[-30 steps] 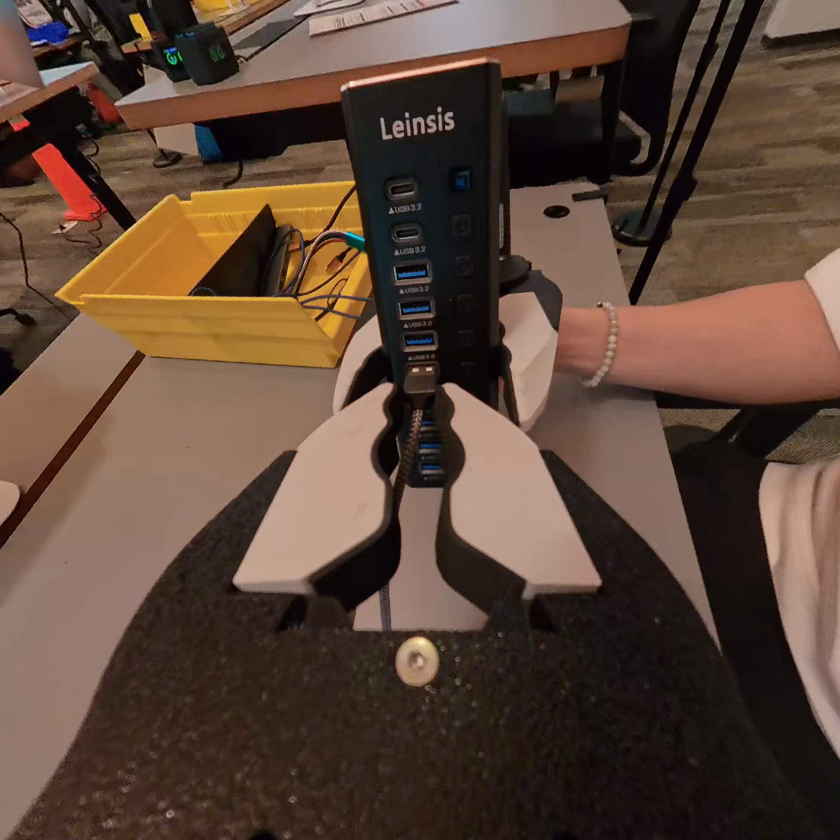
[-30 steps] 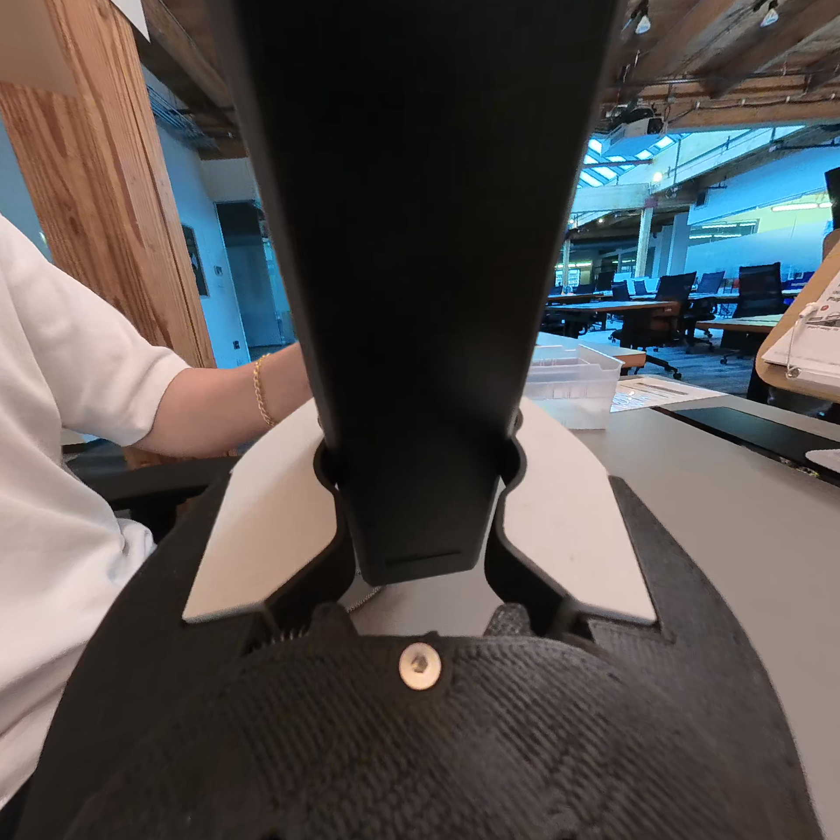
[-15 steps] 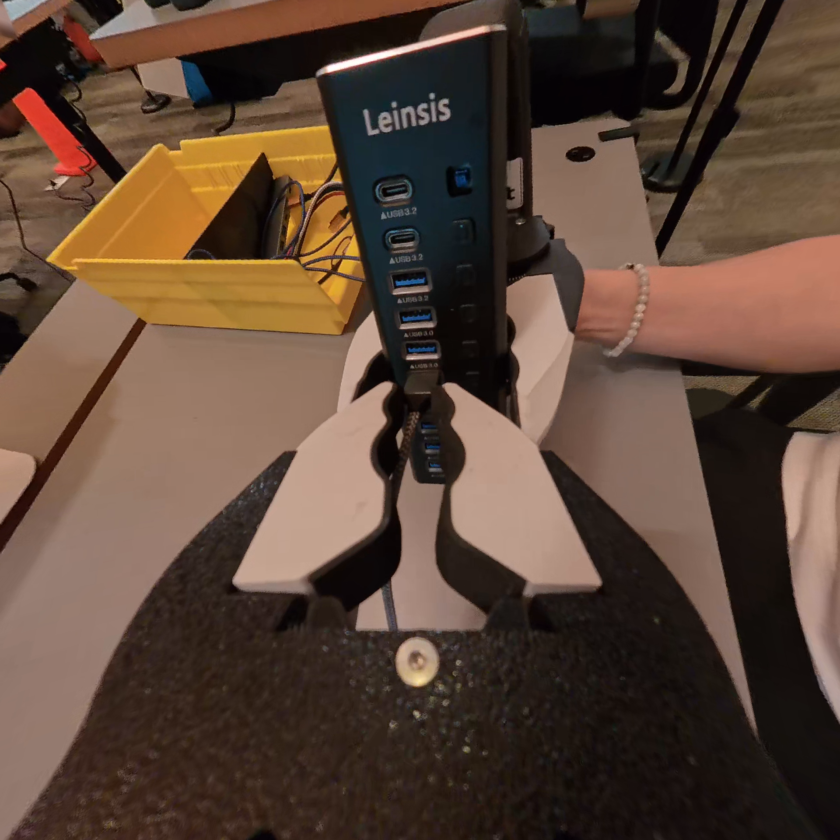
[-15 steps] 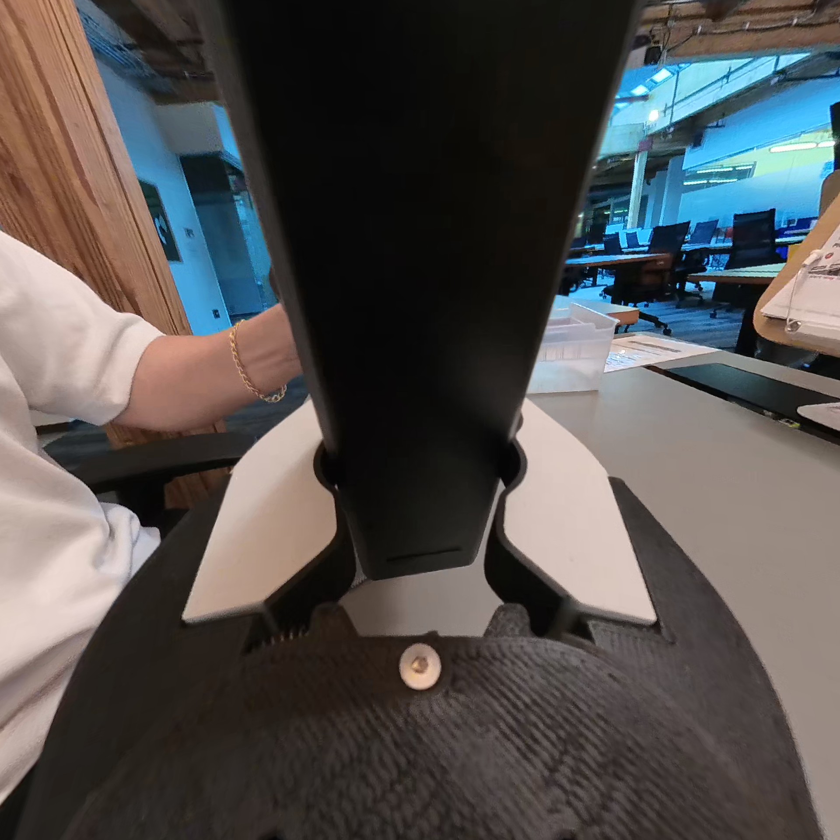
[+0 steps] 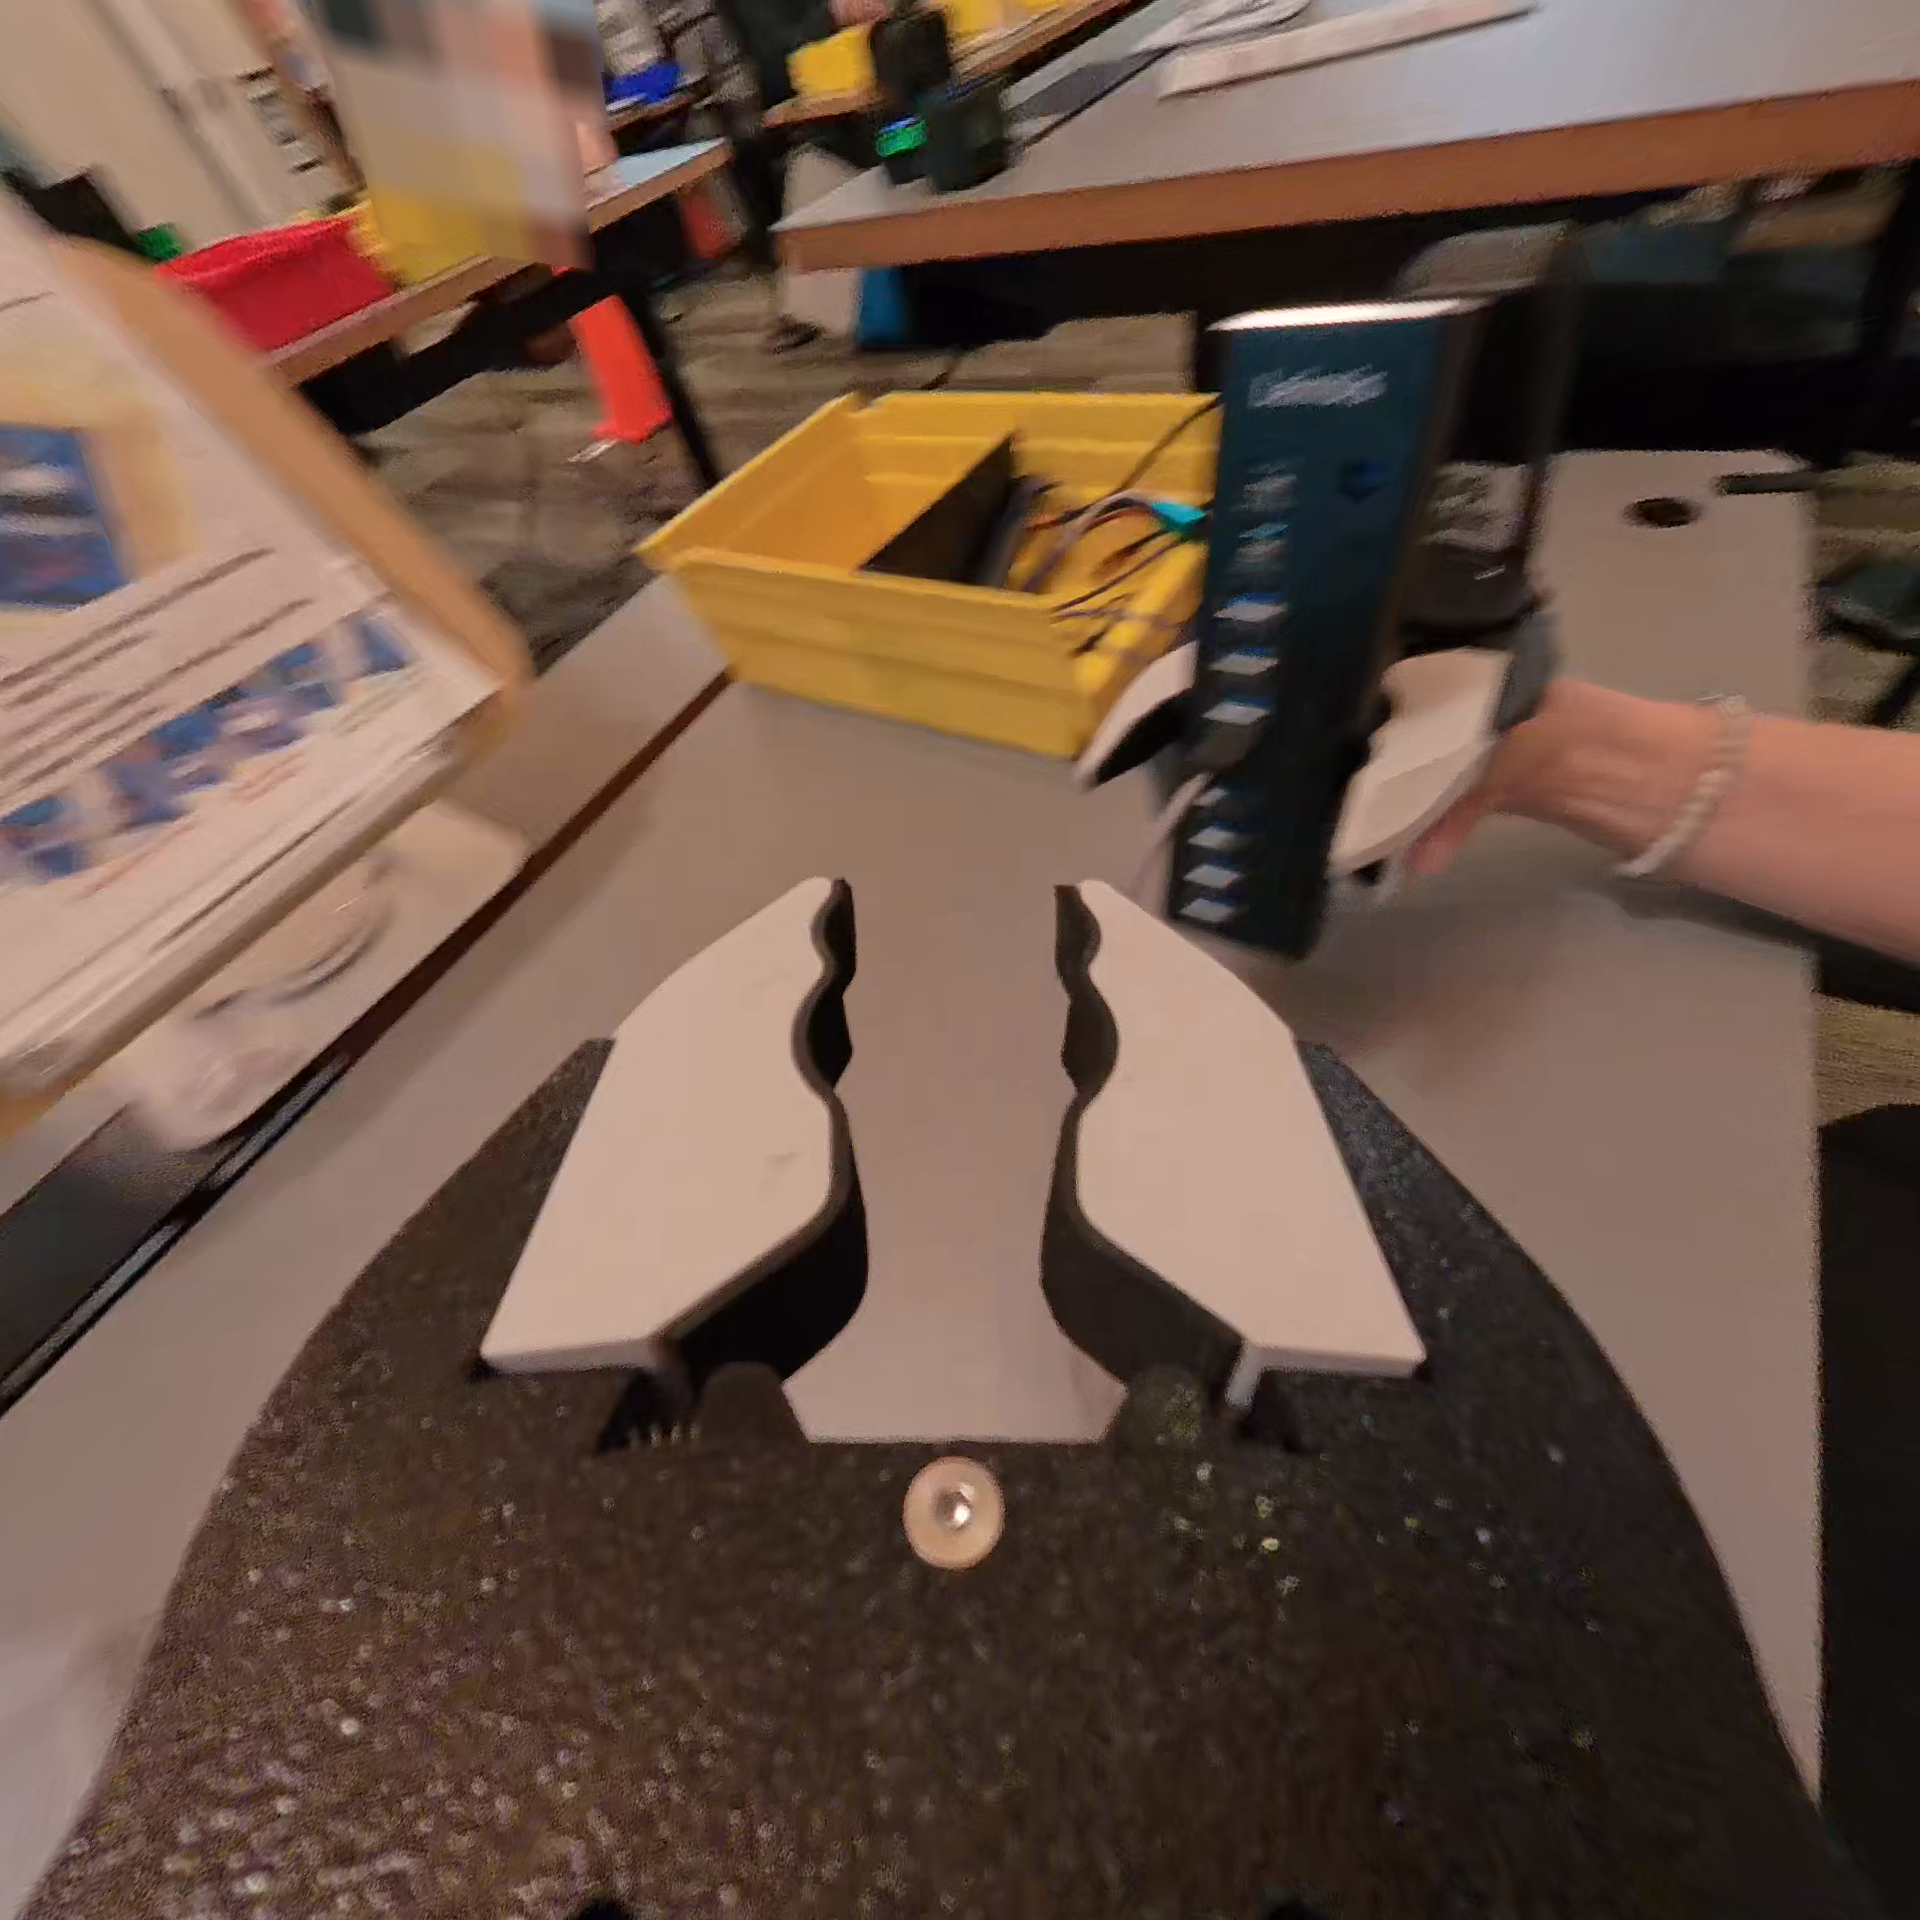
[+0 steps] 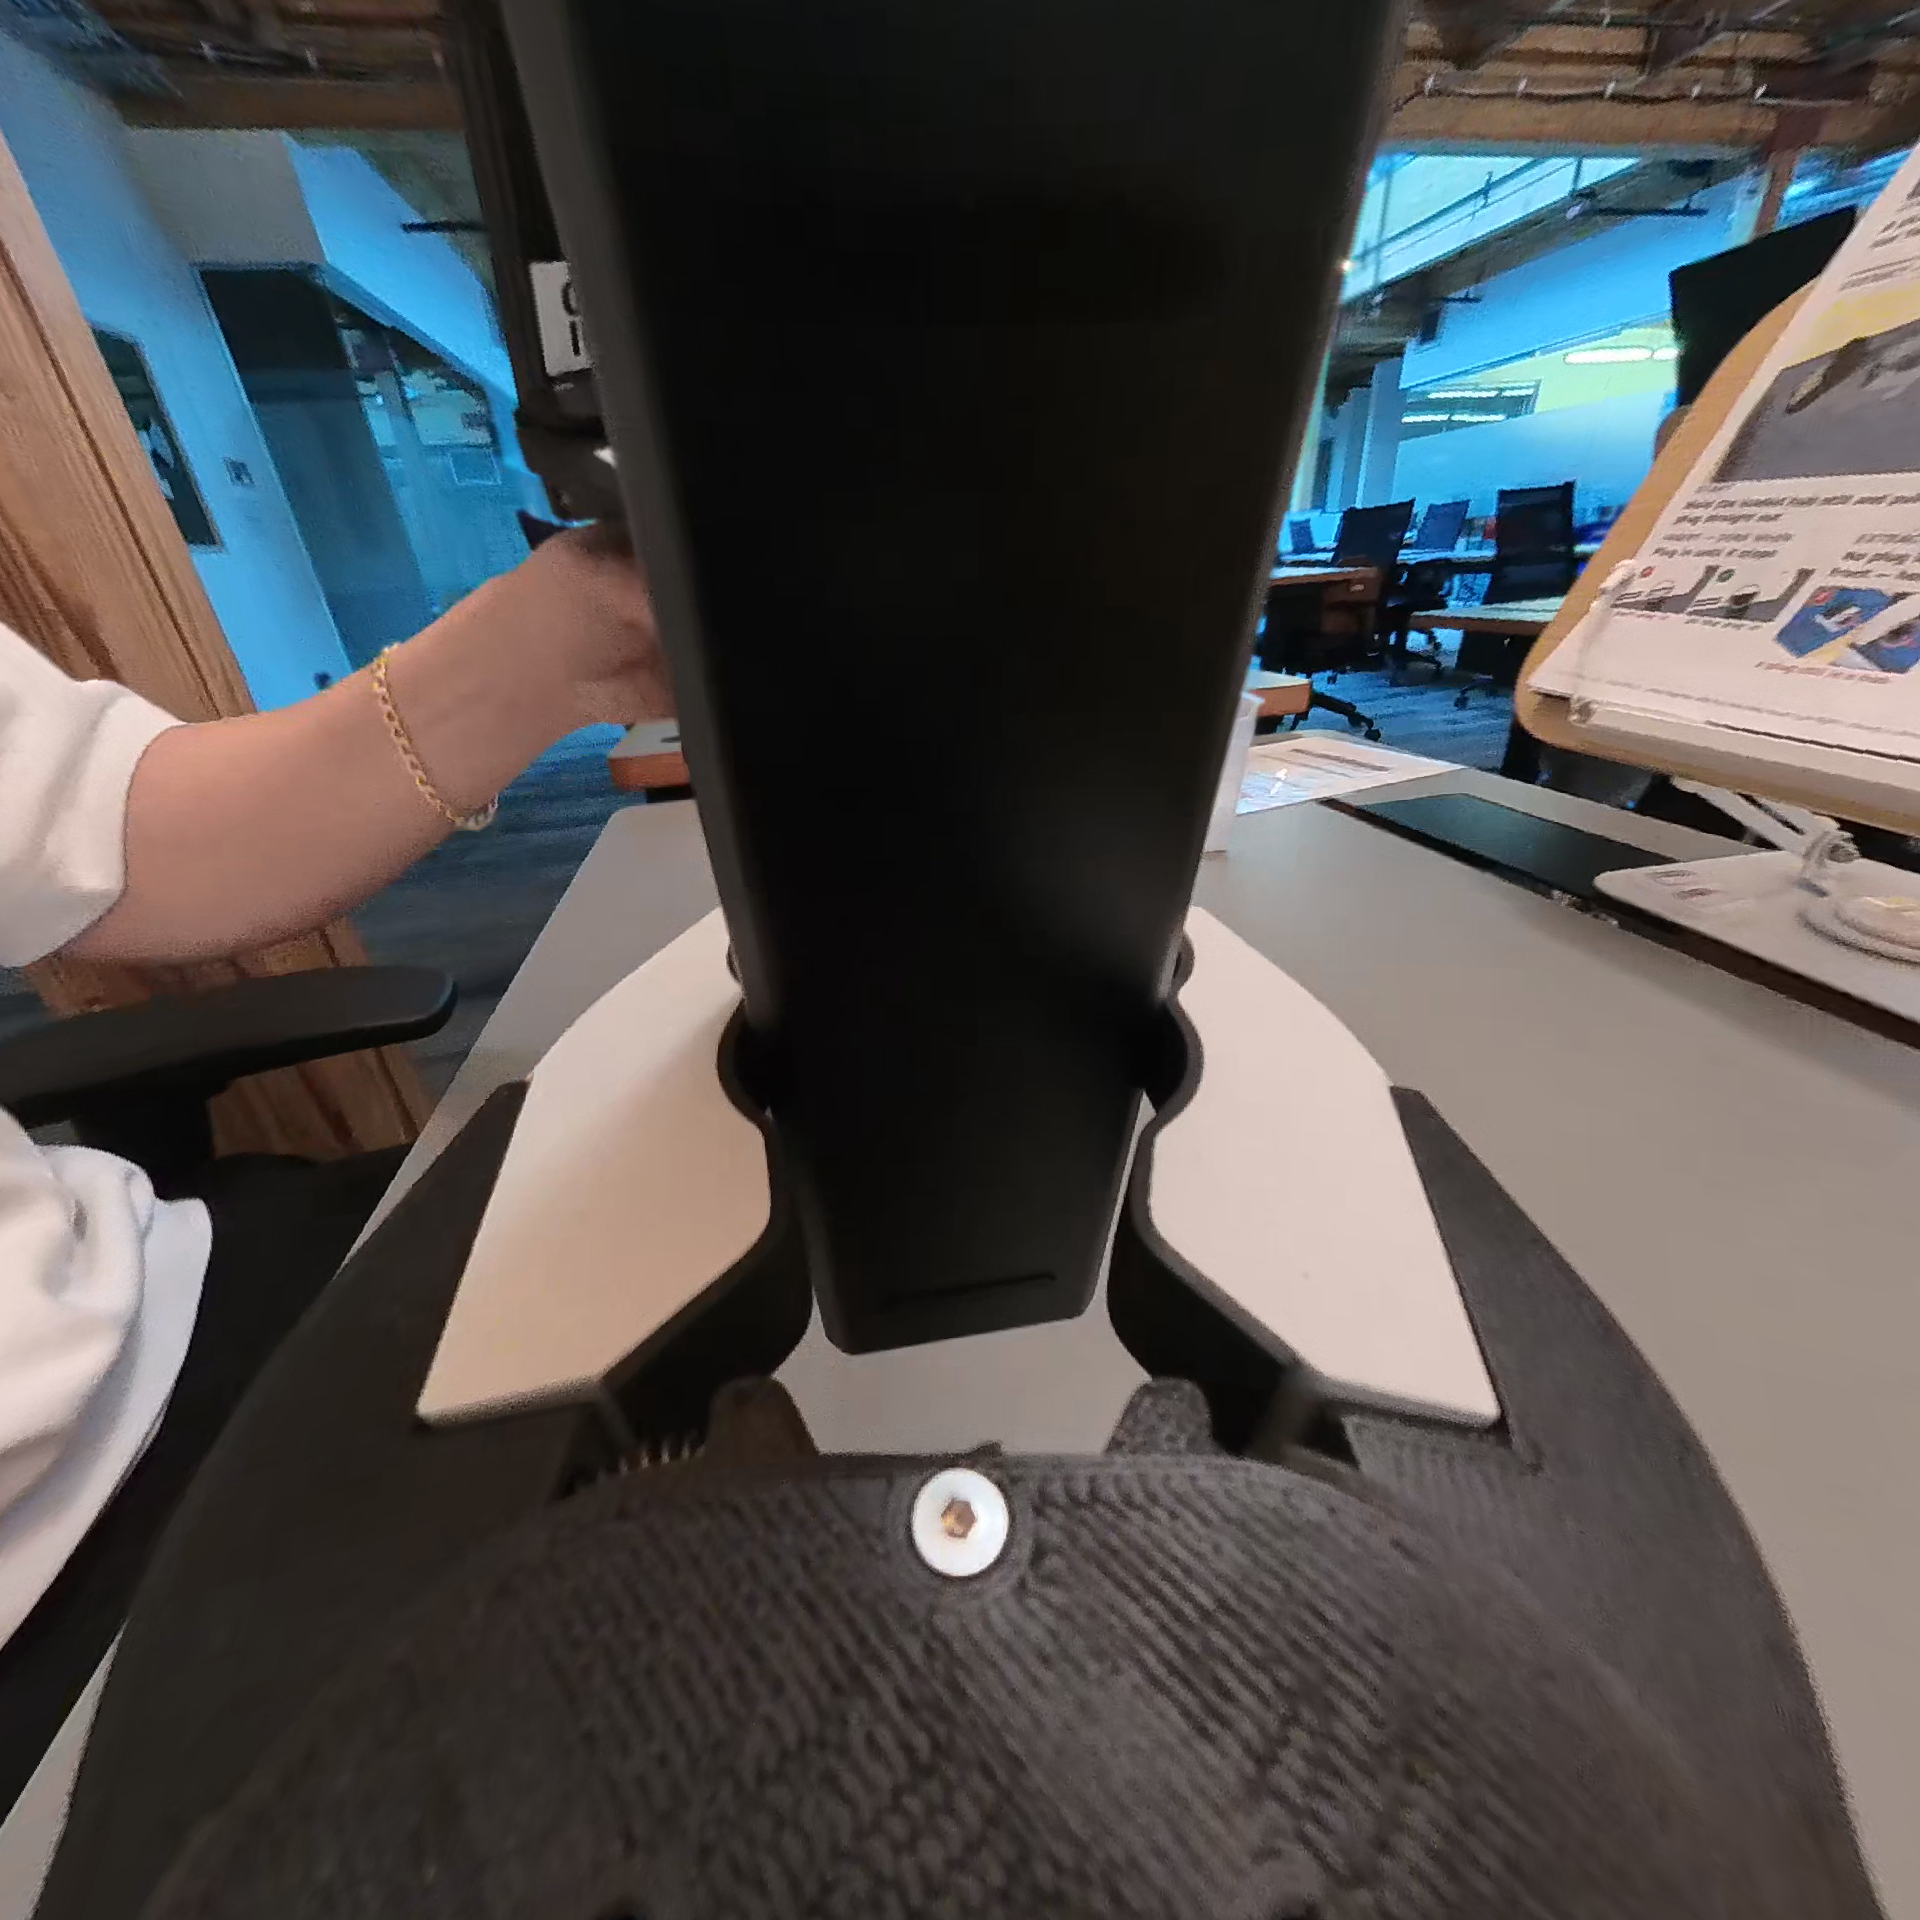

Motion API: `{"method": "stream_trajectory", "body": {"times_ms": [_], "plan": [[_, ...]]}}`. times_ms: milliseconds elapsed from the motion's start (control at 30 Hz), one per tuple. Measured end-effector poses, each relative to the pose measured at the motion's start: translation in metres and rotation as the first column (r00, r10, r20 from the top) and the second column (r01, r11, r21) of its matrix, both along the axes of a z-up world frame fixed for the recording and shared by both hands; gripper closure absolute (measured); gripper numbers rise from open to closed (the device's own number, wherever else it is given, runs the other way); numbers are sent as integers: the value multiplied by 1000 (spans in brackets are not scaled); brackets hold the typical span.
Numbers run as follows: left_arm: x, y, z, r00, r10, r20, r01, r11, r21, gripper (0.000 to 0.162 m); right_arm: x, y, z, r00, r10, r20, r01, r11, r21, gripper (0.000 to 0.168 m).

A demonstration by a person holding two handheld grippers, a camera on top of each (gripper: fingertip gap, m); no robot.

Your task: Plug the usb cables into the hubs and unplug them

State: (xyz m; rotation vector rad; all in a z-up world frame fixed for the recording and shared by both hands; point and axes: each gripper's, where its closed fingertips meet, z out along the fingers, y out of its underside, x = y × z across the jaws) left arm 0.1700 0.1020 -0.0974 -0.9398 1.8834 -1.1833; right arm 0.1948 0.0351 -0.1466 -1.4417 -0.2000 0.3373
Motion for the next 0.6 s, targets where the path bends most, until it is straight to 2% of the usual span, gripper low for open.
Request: {"method": "stream_trajectory", "body": {"times_ms": [67,133,200,267,400,500,600], "plan": [[-13,56,10,987,163,-12,-162,985,55,128,3,-3,2,1000,-5,-7,5,1000,7,96],[-33,127,17,929,369,-32,-364,925,114,132,5,-5,4,1000,-17,9,17,1000,10,96],[-62,202,10,824,553,-121,-529,829,182,132,5,-5,4,1000,-15,19,15,1000,2,96],[-91,270,-12,706,667,-237,-617,744,256,131,4,-5,6,1000,-16,25,16,1000,8,96],[-129,354,-78,564,678,-472,-628,723,287,127,0,-2,4,999,-10,41,10,1000,-3,96],[-138,378,-128,490,635,-597,-629,732,263,130,-2,-2,4,999,-2,53,2,1000,-4,96],[-136,391,-162,430,635,-641,-636,717,284,132,-3,-1,4,999,4,44,-4,1000,-1,96]]}}
